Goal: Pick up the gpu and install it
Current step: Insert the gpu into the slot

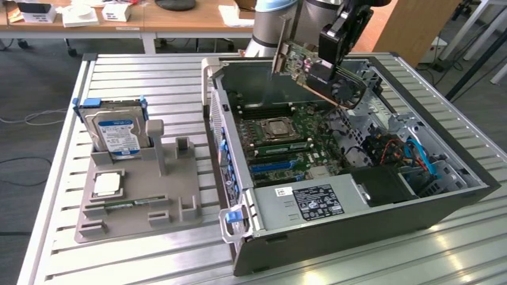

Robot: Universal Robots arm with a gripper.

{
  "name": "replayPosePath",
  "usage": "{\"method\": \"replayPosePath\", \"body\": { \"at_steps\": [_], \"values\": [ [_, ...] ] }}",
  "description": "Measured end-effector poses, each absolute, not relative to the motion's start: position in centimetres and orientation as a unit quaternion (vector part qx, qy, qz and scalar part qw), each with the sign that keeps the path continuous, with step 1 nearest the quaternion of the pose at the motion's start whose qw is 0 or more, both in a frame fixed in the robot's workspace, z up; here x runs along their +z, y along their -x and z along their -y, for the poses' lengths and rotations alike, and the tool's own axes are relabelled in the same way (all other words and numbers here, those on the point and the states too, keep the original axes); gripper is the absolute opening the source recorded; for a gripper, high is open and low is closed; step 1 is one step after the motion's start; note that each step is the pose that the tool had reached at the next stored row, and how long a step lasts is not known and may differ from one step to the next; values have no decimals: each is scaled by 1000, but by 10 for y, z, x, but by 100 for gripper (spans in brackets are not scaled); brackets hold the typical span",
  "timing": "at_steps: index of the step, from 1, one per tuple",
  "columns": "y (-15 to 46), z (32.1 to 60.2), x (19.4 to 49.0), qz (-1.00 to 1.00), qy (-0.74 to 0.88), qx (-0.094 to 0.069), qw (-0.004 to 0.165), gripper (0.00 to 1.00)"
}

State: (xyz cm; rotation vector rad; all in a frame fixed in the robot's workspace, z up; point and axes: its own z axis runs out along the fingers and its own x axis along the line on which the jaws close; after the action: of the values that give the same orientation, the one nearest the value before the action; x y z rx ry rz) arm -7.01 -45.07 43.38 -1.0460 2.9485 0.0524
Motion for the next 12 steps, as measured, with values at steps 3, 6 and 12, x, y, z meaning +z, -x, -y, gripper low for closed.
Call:
{"method": "replayPosePath", "body": {
  "at_steps": [3, 6, 12],
  "values": [
    [70, 451, 433, -933, 360, 17, 6, 27],
    [70, 451, 432, -923, 385, 17, 5, 27],
    [70, 451, 430, -900, 435, 17, 4, 27]
  ]
}}
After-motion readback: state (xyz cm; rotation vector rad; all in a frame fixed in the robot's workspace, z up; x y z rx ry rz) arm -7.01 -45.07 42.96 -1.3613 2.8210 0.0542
